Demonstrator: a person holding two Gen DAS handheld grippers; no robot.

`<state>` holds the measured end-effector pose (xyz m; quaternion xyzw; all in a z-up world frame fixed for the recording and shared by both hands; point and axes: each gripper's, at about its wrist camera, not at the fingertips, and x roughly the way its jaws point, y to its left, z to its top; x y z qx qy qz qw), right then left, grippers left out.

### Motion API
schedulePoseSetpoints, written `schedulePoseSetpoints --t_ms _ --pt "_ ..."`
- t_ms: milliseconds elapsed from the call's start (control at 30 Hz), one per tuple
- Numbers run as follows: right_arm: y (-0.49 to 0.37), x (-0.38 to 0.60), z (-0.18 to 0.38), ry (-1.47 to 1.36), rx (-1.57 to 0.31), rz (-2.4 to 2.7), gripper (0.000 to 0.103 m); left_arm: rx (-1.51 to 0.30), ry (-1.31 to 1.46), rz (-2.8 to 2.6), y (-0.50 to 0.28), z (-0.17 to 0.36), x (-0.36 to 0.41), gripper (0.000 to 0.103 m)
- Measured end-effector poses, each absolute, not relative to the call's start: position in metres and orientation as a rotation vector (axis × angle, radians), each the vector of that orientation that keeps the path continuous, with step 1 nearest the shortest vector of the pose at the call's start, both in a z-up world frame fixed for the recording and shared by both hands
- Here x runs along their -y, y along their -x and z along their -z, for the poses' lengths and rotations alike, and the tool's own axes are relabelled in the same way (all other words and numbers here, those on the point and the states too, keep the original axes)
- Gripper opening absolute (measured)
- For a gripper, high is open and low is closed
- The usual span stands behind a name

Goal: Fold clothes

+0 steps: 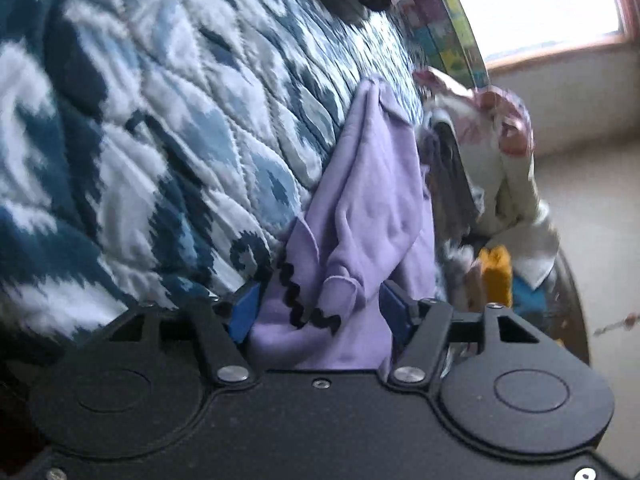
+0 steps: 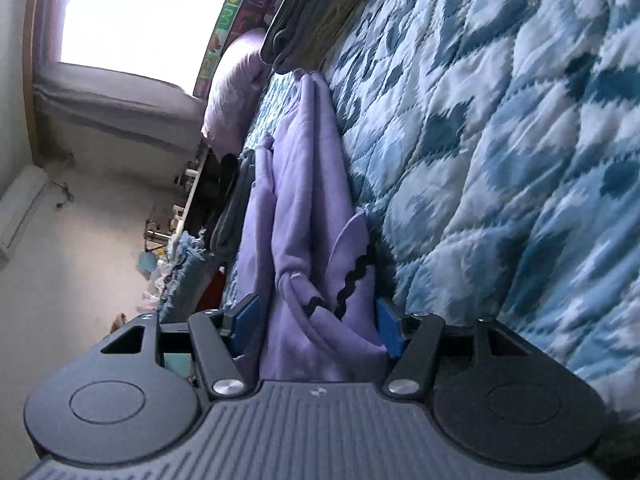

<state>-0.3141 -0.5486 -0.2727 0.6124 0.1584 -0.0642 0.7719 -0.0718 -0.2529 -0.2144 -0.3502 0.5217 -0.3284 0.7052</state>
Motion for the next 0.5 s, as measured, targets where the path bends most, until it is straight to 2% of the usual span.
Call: schedulePoseSetpoints --t_ms 300,367,500 --pt "0.321 0.557 0.283 -1.445 -0.278 0.110 0.063 -1.215 0.874 0.623 0.075 0.216 0.249 0.064" --pt "0.323 0.561 0.286 -1.482 -0.262 0.103 0.066 -1.221 0.905 0.612 0.076 0.217 0.246 0.064" --pt "0.309 0.553 0.276 -1.380 -0.337 0.137 0.068 -1.217 0.903 0.587 0.078 0.216 0.248 0.064"
